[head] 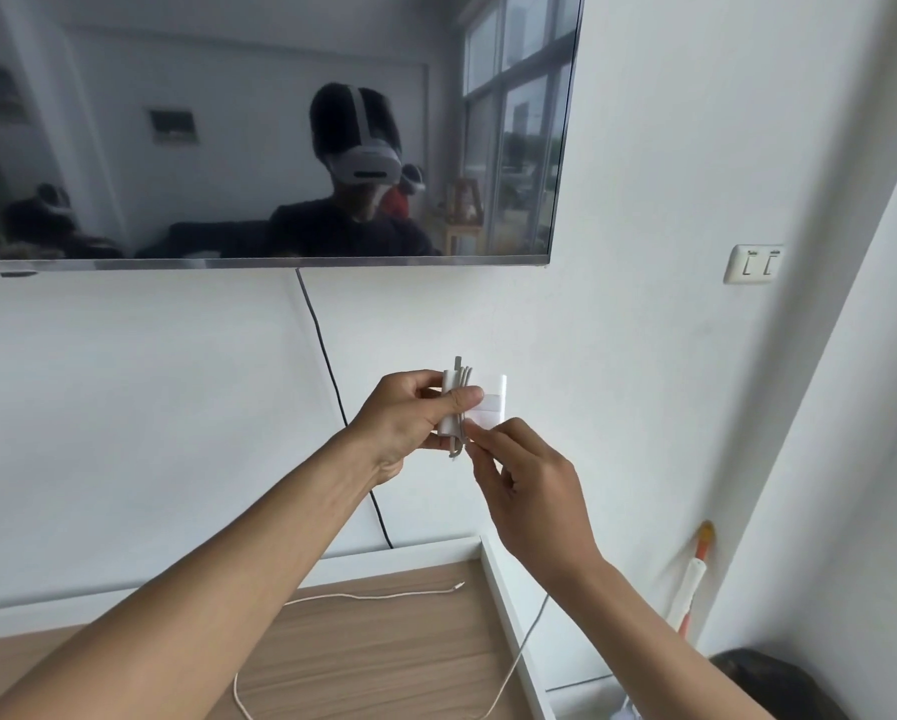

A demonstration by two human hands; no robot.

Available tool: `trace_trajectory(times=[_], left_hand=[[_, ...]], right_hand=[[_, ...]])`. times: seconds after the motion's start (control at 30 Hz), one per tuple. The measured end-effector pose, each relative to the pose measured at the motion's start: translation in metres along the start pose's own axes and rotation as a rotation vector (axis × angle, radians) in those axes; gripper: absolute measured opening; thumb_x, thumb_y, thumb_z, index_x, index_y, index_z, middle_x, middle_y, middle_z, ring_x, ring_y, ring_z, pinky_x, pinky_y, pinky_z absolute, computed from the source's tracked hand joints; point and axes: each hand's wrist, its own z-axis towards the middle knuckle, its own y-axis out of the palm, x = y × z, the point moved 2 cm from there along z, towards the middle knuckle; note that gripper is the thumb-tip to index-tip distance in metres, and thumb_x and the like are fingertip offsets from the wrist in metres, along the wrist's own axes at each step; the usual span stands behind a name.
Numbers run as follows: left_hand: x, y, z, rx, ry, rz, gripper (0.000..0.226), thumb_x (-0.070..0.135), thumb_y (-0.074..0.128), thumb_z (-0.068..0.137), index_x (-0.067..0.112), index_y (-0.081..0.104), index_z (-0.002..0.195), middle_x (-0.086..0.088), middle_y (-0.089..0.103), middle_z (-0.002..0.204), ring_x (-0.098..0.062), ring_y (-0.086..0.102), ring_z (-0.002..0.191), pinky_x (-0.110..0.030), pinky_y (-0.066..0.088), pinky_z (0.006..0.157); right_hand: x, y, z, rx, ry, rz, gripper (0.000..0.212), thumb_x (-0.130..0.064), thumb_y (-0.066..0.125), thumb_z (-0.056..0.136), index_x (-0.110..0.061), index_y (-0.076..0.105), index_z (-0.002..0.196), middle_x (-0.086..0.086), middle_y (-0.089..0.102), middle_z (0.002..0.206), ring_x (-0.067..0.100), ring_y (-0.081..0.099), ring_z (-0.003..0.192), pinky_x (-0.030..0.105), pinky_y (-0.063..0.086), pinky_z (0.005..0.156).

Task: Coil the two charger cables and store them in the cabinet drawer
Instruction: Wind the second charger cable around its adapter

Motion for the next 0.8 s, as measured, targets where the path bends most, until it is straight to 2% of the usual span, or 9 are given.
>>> trace_trajectory(times=[0.1, 0.17, 0.23, 0.27, 0.37, 0.47, 0.6, 0.7, 0.8], left_hand=[[0.001, -0.002, -0.001, 0.023, 0.0, -0.025, 0.031, 0.018, 0.074, 0.083, 0.001, 0.069, 0.108, -0.013, 0.068, 0.094, -0.023, 0.067, 0.071, -0.039, 0.061, 0.072], [0.001, -0.001, -0.004, 0.013, 0.007, -0.023, 0.03, 0.017, 0.073, 0.083, 0.001, 0.069, 0.108, -0.014, 0.068, 0.093, -0.025, 0.067, 0.072, -0.037, 0.061, 0.069], [0.001, -0.002, -0.007, 0.003, 0.013, -0.027, 0.03, 0.018, 0.073, 0.084, 0.001, 0.069, 0.108, -0.016, 0.068, 0.093, -0.027, 0.067, 0.074, -0.037, 0.061, 0.069], [0.001, -0.002, -0.008, -0.002, 0.015, -0.034, 0.03, 0.018, 0.072, 0.084, 0.001, 0.069, 0.108, -0.016, 0.069, 0.095, -0.027, 0.067, 0.075, -0.038, 0.061, 0.069], [0.003, -0.002, -0.01, -0.037, 0.021, -0.044, 0.031, 0.018, 0.071, 0.084, 0.0, 0.068, 0.109, -0.018, 0.068, 0.097, -0.027, 0.067, 0.076, -0.038, 0.06, 0.069], [0.005, 0.0, -0.015, -0.134, 0.003, -0.106, 0.038, 0.022, 0.071, 0.079, 0.002, 0.067, 0.111, -0.015, 0.07, 0.094, -0.025, 0.067, 0.074, -0.034, 0.057, 0.063], [0.007, 0.001, -0.02, -0.263, 0.011, -0.057, 0.043, 0.024, 0.069, 0.076, 0.004, 0.066, 0.114, -0.01, 0.071, 0.092, -0.024, 0.068, 0.076, -0.03, 0.055, 0.063], [0.005, -0.003, -0.021, -0.31, 0.042, 0.085, 0.042, 0.024, 0.07, 0.074, 0.008, 0.068, 0.112, -0.013, 0.069, 0.099, -0.025, 0.067, 0.082, -0.033, 0.058, 0.069], [0.0, -0.008, -0.021, -0.311, 0.086, 0.265, 0.031, 0.022, 0.075, 0.075, 0.014, 0.073, 0.105, -0.025, 0.067, 0.105, -0.03, 0.068, 0.082, -0.038, 0.06, 0.074]], right_hand=[[0.001, -0.001, -0.008, -0.02, 0.06, 0.124, 0.026, -0.012, 0.054, 0.095, -0.023, 0.066, 0.116, -0.017, 0.055, 0.086, 0.013, 0.043, 0.05, 0.02, 0.038, 0.049], [0.004, -0.003, -0.012, -0.002, 0.191, 0.261, 0.017, -0.008, 0.057, 0.094, -0.02, 0.068, 0.099, -0.017, 0.056, 0.067, 0.01, 0.036, 0.046, 0.013, 0.029, 0.049], [0.008, -0.004, -0.014, -0.005, 0.345, 0.405, 0.009, -0.015, 0.061, 0.093, -0.019, 0.065, 0.086, -0.013, 0.043, 0.045, 0.009, 0.027, 0.042, 0.016, 0.025, 0.046], [0.011, -0.003, -0.013, 0.0, 0.4, 0.455, 0.01, -0.02, 0.063, 0.091, -0.02, 0.063, 0.082, -0.011, 0.037, 0.042, 0.009, 0.024, 0.041, 0.018, 0.024, 0.045], [0.016, -0.001, -0.008, -0.027, 0.494, 0.545, 0.018, -0.032, 0.068, 0.087, -0.021, 0.061, 0.074, 0.001, 0.042, 0.05, 0.015, 0.028, 0.046, 0.024, 0.026, 0.046], [0.023, 0.002, -0.005, -0.082, 0.518, 0.577, 0.016, -0.028, 0.066, 0.089, -0.019, 0.065, 0.076, -0.008, 0.058, 0.058, 0.01, 0.041, 0.048, 0.025, 0.034, 0.05], [0.039, 0.005, -0.003, -0.121, 0.525, 0.575, 0.031, -0.022, 0.062, 0.092, -0.027, 0.062, 0.062, -0.007, 0.05, 0.053, 0.009, 0.037, 0.049, 0.021, 0.032, 0.05], [0.047, 0.004, 0.0, -0.267, 0.504, 0.499, 0.032, -0.009, 0.057, 0.093, -0.017, 0.062, 0.062, -0.011, 0.046, 0.049, 0.005, 0.035, 0.047, 0.017, 0.03, 0.05], [0.051, -0.003, 0.012, -0.389, 0.535, 0.428, 0.022, -0.012, 0.059, 0.089, -0.002, 0.065, 0.07, -0.008, 0.046, 0.051, 0.01, 0.034, 0.049, 0.021, 0.028, 0.048]])
